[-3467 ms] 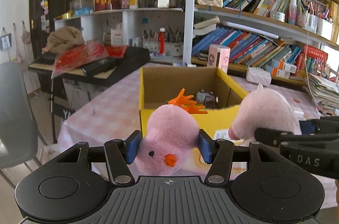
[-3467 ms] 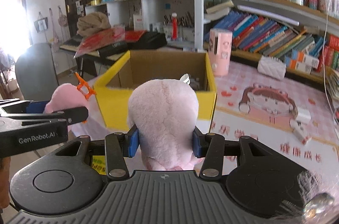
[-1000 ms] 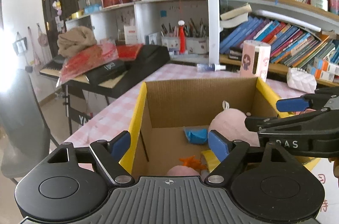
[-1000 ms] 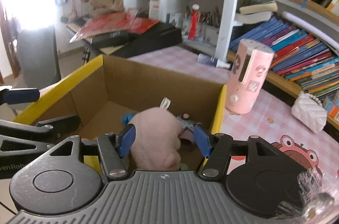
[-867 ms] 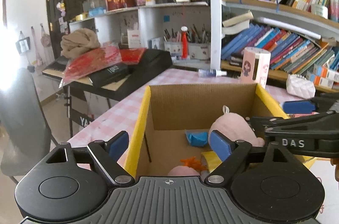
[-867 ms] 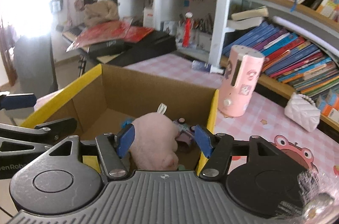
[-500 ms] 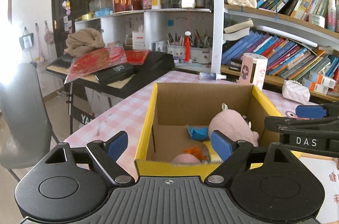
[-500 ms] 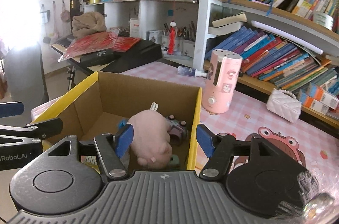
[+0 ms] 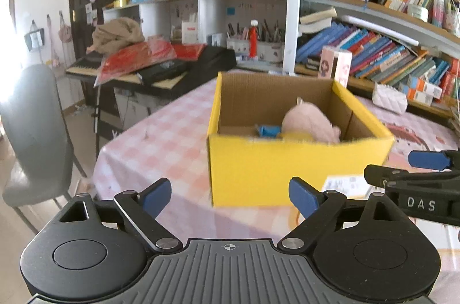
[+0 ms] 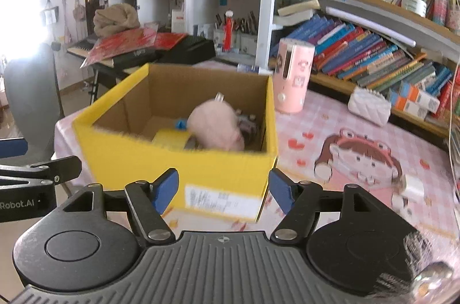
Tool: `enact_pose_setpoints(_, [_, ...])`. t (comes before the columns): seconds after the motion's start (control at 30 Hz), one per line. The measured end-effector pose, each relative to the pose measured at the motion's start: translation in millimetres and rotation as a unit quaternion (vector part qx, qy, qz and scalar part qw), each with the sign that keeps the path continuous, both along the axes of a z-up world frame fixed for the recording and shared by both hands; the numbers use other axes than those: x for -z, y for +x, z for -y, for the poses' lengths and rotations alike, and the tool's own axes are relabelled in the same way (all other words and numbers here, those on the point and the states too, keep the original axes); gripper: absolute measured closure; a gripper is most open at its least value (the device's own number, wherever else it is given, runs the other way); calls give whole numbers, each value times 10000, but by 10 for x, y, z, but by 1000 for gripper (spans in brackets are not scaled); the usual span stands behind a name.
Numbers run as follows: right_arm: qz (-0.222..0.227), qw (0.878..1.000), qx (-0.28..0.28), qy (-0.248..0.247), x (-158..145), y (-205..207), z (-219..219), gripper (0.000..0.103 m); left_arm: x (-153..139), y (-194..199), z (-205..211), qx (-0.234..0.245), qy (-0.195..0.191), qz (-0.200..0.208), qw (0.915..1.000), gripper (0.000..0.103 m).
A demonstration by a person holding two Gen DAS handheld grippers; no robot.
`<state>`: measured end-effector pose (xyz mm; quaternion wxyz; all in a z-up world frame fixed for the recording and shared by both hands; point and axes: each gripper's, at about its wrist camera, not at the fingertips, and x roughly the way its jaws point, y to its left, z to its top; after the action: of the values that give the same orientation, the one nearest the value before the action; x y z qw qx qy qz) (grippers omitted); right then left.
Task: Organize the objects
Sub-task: 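Withdraw both open tools up and away from the yellow box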
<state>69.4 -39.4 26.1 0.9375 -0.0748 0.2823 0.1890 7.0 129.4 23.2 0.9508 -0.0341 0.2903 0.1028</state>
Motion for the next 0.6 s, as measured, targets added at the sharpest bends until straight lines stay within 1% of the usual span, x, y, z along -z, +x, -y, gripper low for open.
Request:
enact_pose_setpoints(0.27, [-204, 9996, 9, -169, 147, -416, -39, 29, 78, -285, -24, 90, -42, -232, 9997, 11])
enact_pose_setpoints(0.37, [-245, 9995, 60, -207, 181, -522, -40, 28, 107, -368, -19, 134, -29, -288, 9995, 9])
enact_pose_setpoints(0.5, [-296, 9992, 129, -251, 225, -631, -44, 25, 144, -471, -10, 227, -33, -361, 9991, 8])
enact_pose_setpoints(0.6, [-325, 9989, 163, -281, 258, -726, -52, 24, 165, -522, -7, 291, -43, -418, 9987, 8])
